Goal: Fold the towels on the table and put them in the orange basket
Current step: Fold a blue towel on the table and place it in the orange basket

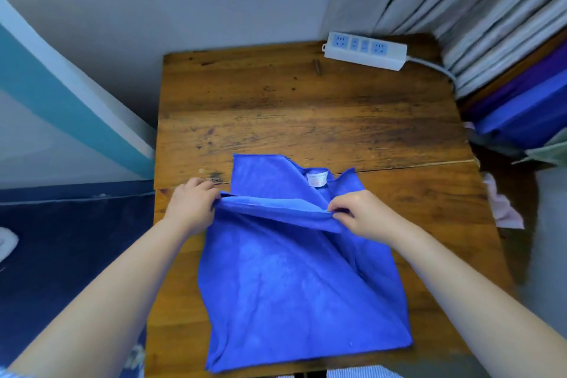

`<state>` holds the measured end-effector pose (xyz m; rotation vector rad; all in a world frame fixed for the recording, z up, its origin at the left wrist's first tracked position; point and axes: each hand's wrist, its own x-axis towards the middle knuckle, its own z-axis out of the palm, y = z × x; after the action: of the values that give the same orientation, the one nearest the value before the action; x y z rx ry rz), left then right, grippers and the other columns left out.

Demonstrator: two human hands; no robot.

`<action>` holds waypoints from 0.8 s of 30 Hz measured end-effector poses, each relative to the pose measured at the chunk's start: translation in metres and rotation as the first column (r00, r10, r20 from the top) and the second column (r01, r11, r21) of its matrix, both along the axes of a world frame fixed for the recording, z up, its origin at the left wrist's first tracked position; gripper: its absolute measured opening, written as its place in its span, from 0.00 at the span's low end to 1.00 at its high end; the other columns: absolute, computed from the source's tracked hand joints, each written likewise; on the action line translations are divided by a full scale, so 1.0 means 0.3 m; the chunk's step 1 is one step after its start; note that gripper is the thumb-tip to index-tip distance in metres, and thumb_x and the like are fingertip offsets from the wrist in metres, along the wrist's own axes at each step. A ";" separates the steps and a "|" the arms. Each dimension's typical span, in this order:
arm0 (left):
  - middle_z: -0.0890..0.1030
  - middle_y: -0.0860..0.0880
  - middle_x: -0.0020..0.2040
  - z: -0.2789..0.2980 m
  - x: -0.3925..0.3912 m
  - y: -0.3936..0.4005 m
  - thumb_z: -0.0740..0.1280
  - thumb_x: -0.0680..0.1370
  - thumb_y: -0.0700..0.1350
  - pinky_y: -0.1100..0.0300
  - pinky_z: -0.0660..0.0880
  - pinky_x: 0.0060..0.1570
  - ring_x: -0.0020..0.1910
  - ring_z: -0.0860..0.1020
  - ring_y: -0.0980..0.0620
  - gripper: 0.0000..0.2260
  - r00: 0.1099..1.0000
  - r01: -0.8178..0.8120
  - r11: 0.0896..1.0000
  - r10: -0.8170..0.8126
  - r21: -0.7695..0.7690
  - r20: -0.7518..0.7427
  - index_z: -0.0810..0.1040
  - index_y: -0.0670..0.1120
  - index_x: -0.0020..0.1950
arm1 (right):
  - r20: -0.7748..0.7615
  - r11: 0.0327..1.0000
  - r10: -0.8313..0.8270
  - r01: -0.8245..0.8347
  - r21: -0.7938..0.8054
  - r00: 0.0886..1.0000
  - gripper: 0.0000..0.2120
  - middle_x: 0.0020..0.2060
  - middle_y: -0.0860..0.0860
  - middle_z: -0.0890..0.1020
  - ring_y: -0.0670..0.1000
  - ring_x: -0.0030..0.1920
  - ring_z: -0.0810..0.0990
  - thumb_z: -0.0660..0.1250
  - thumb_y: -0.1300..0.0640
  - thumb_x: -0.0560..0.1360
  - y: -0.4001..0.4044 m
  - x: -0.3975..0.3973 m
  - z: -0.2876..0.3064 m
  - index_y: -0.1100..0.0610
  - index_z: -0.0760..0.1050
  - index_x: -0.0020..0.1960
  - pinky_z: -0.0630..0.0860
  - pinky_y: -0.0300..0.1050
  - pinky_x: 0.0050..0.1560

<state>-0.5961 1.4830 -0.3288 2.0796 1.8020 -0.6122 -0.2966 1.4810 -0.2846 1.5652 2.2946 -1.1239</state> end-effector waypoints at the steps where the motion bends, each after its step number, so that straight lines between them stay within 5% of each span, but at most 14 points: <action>1: 0.71 0.53 0.66 0.014 -0.002 -0.003 0.58 0.77 0.45 0.57 0.65 0.61 0.69 0.63 0.49 0.14 0.999 0.040 0.999 -0.040 -0.005 -0.030 0.73 0.51 0.62 | -0.004 0.999 -0.017 0.017 -0.027 1.000 0.11 0.49 0.53 0.83 0.52 0.50 0.78 0.59 0.64 0.75 -0.024 0.001 0.006 0.61 0.79 0.52 0.65 0.37 0.43; 4: 0.73 0.52 0.63 0.058 0.004 0.003 0.58 0.77 0.48 0.56 0.66 0.60 0.67 0.64 0.49 0.14 0.986 0.133 0.991 -0.132 0.001 -0.104 0.73 0.51 0.61 | -0.005 0.986 -0.131 0.130 -0.101 0.991 0.10 0.41 0.56 0.84 0.48 0.40 0.81 0.60 0.66 0.75 -0.071 0.026 0.031 0.59 0.79 0.49 0.68 0.37 0.38; 8: 0.73 0.49 0.61 0.109 -0.008 0.028 0.58 0.77 0.48 0.56 0.67 0.51 0.64 0.66 0.47 0.11 0.991 0.068 0.988 -0.083 -0.141 -0.108 0.75 0.50 0.56 | 0.039 0.951 -0.257 0.260 -0.166 0.966 0.09 0.28 0.50 0.78 0.34 0.22 0.76 0.59 0.67 0.75 -0.100 0.097 0.058 0.59 0.76 0.46 0.69 0.25 0.30; 10: 0.74 0.47 0.60 0.126 -0.012 0.037 0.59 0.77 0.48 0.56 0.69 0.51 0.61 0.67 0.46 0.10 0.998 0.040 0.980 -0.050 -0.193 -0.045 0.76 0.48 0.55 | 0.099 0.951 -0.269 0.281 -0.132 0.958 0.09 0.29 0.49 0.78 0.38 0.25 0.79 0.58 0.67 0.75 -0.114 0.125 0.065 0.59 0.75 0.43 0.69 0.27 0.28; 15: 0.74 0.45 0.60 0.132 0.015 0.058 0.61 0.77 0.46 0.54 0.71 0.56 0.59 0.71 0.45 0.10 0.994 0.050 0.989 -0.036 -0.142 0.103 0.77 0.44 0.54 | 0.287 0.944 -0.326 0.325 0.053 0.901 0.11 0.44 0.58 0.82 0.57 0.45 0.80 0.58 0.66 0.72 -0.108 0.165 0.053 0.60 0.79 0.45 0.77 0.47 0.48; 20: 0.78 0.44 0.56 0.096 0.018 0.067 0.56 0.79 0.41 0.55 0.70 0.43 0.49 0.74 0.45 0.09 0.967 -0.085 0.991 0.107 -0.101 0.232 0.74 0.44 0.55 | 0.407 0.913 -0.407 0.353 0.203 0.818 0.12 0.48 0.57 0.81 0.59 0.49 0.78 0.58 0.66 0.72 -0.059 0.156 0.021 0.58 0.78 0.49 0.75 0.46 0.43; 24: 0.79 0.44 0.56 0.067 0.040 0.079 0.56 0.80 0.41 0.57 0.68 0.39 0.51 0.76 0.42 0.10 0.940 -0.213 0.962 0.154 0.172 0.306 0.72 0.48 0.59 | 0.434 0.927 -0.364 0.277 0.252 0.824 0.12 0.50 0.57 0.79 0.59 0.49 0.77 0.57 0.67 0.73 0.010 0.130 -0.031 0.59 0.77 0.49 0.70 0.43 0.39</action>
<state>-0.5841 1.5069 -0.3086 1.9666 1.9180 -0.0677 -0.2577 1.4839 -0.2938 2.0786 1.8837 -0.4978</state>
